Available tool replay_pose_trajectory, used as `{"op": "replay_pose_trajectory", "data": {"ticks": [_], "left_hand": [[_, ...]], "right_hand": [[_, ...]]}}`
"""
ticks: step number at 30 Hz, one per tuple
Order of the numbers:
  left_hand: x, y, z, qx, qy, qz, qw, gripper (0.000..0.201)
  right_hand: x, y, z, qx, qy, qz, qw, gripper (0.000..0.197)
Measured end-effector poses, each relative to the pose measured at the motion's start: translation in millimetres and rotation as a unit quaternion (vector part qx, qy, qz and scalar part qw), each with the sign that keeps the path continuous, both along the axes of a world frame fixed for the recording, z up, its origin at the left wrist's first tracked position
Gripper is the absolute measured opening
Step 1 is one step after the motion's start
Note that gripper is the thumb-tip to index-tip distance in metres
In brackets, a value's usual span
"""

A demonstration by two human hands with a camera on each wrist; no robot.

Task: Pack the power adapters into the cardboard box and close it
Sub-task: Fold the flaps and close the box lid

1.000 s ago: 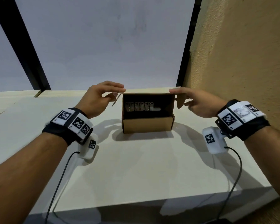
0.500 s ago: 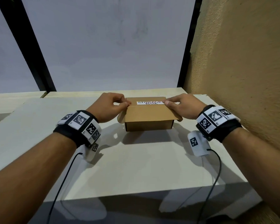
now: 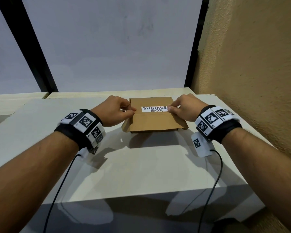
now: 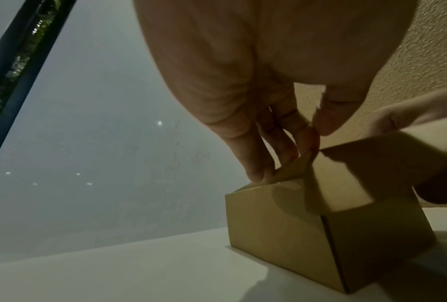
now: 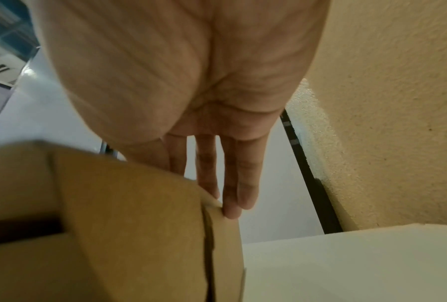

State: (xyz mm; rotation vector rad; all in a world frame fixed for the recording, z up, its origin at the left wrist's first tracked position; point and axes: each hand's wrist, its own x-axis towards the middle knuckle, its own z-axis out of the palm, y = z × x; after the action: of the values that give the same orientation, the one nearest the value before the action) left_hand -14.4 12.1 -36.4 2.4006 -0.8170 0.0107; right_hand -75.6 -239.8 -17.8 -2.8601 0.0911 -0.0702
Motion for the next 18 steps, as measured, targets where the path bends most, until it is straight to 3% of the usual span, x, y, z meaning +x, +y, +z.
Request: {"op": "replay_pose_trajectory", "data": {"ticks": [10,18], "left_hand": [[-0.8,-1.7,-4.5,0.009,-0.011,-0.005,1.000,0.020],[-13.0,-17.6,3.3,0.094,-0.078,0.027,0.992,0.032]], "right_hand": [[5.2,-1.2,-3.6,-0.007,-0.011,0.015,1.000,0.034],[10.8,2.6,-14.5,-0.042,-0.027,0.016,0.999,0.034]]}}
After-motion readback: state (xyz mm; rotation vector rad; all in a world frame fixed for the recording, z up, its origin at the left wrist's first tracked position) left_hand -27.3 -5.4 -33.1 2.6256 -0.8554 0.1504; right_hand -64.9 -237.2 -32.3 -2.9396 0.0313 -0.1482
